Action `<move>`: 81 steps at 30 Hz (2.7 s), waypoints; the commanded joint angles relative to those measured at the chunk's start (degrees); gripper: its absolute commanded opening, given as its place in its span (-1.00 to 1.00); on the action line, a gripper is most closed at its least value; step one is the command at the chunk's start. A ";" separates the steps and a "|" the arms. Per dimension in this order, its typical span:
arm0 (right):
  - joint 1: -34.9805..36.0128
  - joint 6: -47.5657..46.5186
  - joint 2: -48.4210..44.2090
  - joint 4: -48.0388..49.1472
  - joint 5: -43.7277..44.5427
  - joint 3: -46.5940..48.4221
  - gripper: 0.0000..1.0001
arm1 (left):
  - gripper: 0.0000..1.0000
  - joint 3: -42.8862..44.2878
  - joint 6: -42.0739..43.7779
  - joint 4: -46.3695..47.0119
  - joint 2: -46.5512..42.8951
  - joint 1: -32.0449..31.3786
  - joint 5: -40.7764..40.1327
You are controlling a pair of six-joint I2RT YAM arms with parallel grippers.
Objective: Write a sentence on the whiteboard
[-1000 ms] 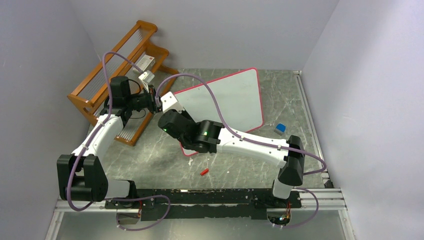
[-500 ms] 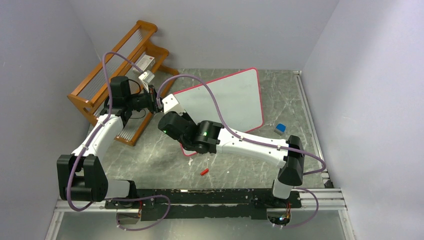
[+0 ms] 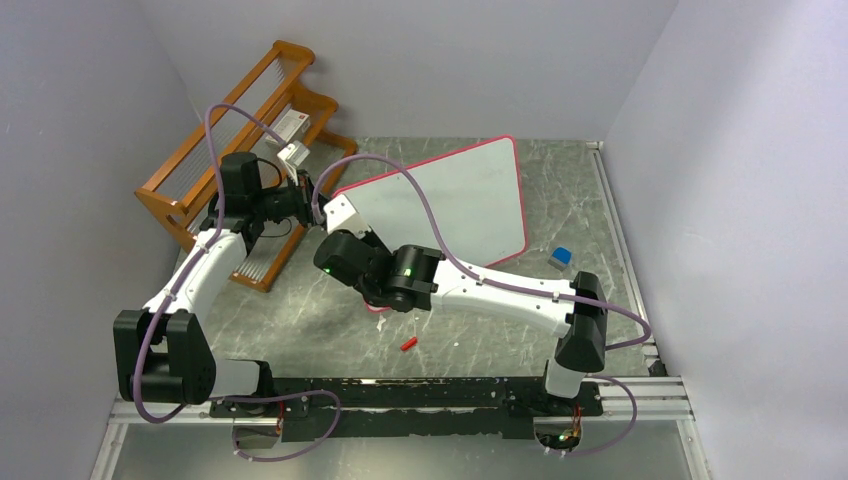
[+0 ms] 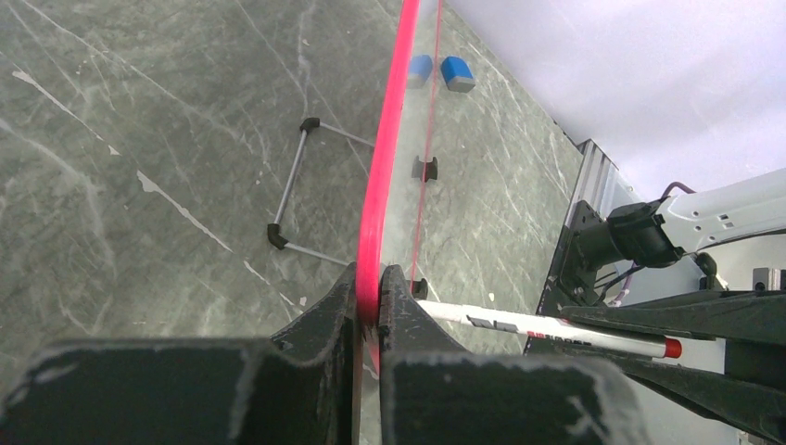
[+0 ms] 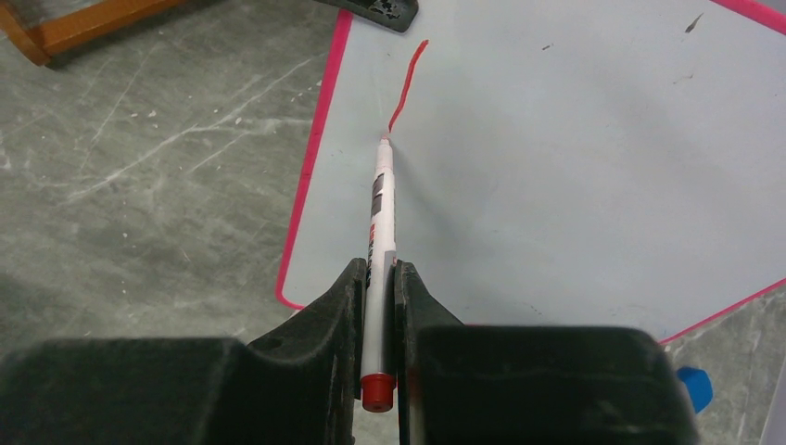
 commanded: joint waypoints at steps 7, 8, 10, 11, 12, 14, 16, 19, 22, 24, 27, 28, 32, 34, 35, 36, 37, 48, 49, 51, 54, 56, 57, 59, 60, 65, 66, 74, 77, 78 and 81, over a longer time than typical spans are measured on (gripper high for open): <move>1.17 -1.42 -4.53 5.48 4.21 -2.31 -1.00 | -0.90 -1.06 5.19 -2.49 0.21 -1.76 -3.75; 1.07 -1.55 -4.52 5.41 5.05 -2.20 -1.00 | -0.90 -0.99 5.19 -2.49 0.25 -1.76 -3.74; 1.00 -1.56 -4.43 5.69 6.34 -2.45 -1.00 | -0.90 -1.04 5.14 -2.43 0.30 -1.72 -3.67; 0.81 -1.64 -4.47 6.05 6.48 -2.78 -1.00 | -0.89 -1.06 5.10 -2.40 0.30 -1.78 -3.63; 0.70 -1.58 -4.55 6.58 6.55 -3.09 -1.00 | -0.90 -1.06 5.18 -2.39 0.34 -1.77 -3.65; 0.42 -1.63 -4.56 7.19 6.82 -3.43 -1.00 | -0.89 -1.02 5.19 -2.46 0.35 -1.77 -3.69; 0.26 -1.88 -4.46 7.69 7.37 -3.50 -1.00 | -0.90 -1.02 5.23 -2.47 0.41 -1.79 -3.82; -0.05 -2.69 -4.47 8.91 7.29 -3.74 -1.00 | -0.90 -0.98 5.27 -2.56 0.50 -1.77 -3.78; -0.36 -3.13 -4.41 9.70 7.23 -3.72 -1.00 | -0.90 -0.98 5.30 -2.58 0.60 -1.77 -3.75; -0.60 -3.44 -4.32 10.14 6.96 -3.81 -1.00 | -0.90 -0.90 5.45 -2.74 0.65 -1.77 -3.83; -1.08 -3.34 -3.84 10.00 6.78 -3.46 -1.00 | -0.90 -0.84 5.44 -2.73 0.76 -1.77 -3.76; -1.20 -3.38 -3.71 10.05 6.80 -3.46 -1.00 | -0.90 -0.80 5.49 -2.75 0.78 -1.77 -3.82; -1.56 -3.33 -3.45 9.77 6.35 -3.42 -1.00 | -0.90 -0.83 5.44 -2.75 0.79 -1.72 -3.74; -1.68 -3.48 -3.39 10.10 6.11 -3.57 -1.00 | -0.90 -0.90 5.32 -2.59 0.87 -1.76 -3.57; -1.78 -3.39 -3.35 9.99 5.96 -3.59 -1.00 | -0.90 -0.89 5.36 -2.66 0.79 -1.77 -3.63; -1.81 -3.40 -3.18 9.91 5.69 -3.47 -1.00 | -0.90 -0.89 5.30 -2.59 0.79 -1.75 -3.57; -1.86 -3.34 -3.07 9.70 5.47 -3.31 -1.00 | -0.90 -0.89 5.28 -2.46 0.73 -1.71 -3.57; -1.98 -2.72 -1.71 7.95 4.11 -2.65 -1.00 | -0.90 -0.96 5.19 -2.33 0.78 -1.77 -3.33; -1.99 -2.71 -1.57 7.97 4.11 -2.58 -1.00 | -0.90 -0.93 5.16 -2.32 0.79 -1.77 -3.25; -1.93 -2.64 -1.53 7.73 4.04 -2.47 -1.00 | -0.90 -0.97 5.10 -2.21 0.77 -1.78 -3.25; -1.98 -2.58 -1.29 7.35 3.42 -2.33 -1.00 | -0.90 -0.97 5.02 -2.10 0.78 -1.73 -3.21; -1.98 -2.39 -1.09 7.03 2.88 -2.19 -1.00 | -0.90 -1.02 5.01 -2.09 0.70 -1.76 -3.28; -1.99 -2.36 -1.06 6.98 2.66 -2.18 -1.00 | -0.90 -0.98 5.01 -2.14 0.75 -1.72 -3.27; -1.99 -2.28 -1.04 6.81 2.27 -2.23 -1.00 | -0.90 -0.98 5.01 -2.13 0.75 -1.77 -3.30; -1.98 -2.19 -1.00 6.74 1.93 -2.27 -1.00 | -0.90 -0.98 5.01 -2.14 0.70 -1.77 -3.38; -1.90 -1.54 -0.92 6.15 0.76 -2.28 -1.00 | -0.90 -0.97 5.01 -2.10 0.74 -1.78 -3.37; -1.87 -1.44 -0.90 6.08 0.50 -2.35 -1.00 | -0.90 -1.02 5.01 -2.09 0.75 -1.77 -3.30; -1.73 -1.29 -0.48 5.96 -0.63 -2.10 -1.00 | -0.90 -0.97 5.02 -2.14 0.77 -1.76 -3.39; -1.64 -1.48 -0.31 6.06 -0.92 -1.97 -1.00 | -0.90 -0.97 5.01 -2.16 0.83 -1.77 -3.39; -1.57 -1.58 -0.24 6.14 -0.95 -1.93 -1.00 | -0.90 -0.97 5.05 -2.19 0.87 -1.72 -3.43; -1.47 -1.86 -0.18 6.52 -0.80 -2.03 -1.00 | -0.90 -0.98 5.18 -2.29 0.85 -1.76 -3.48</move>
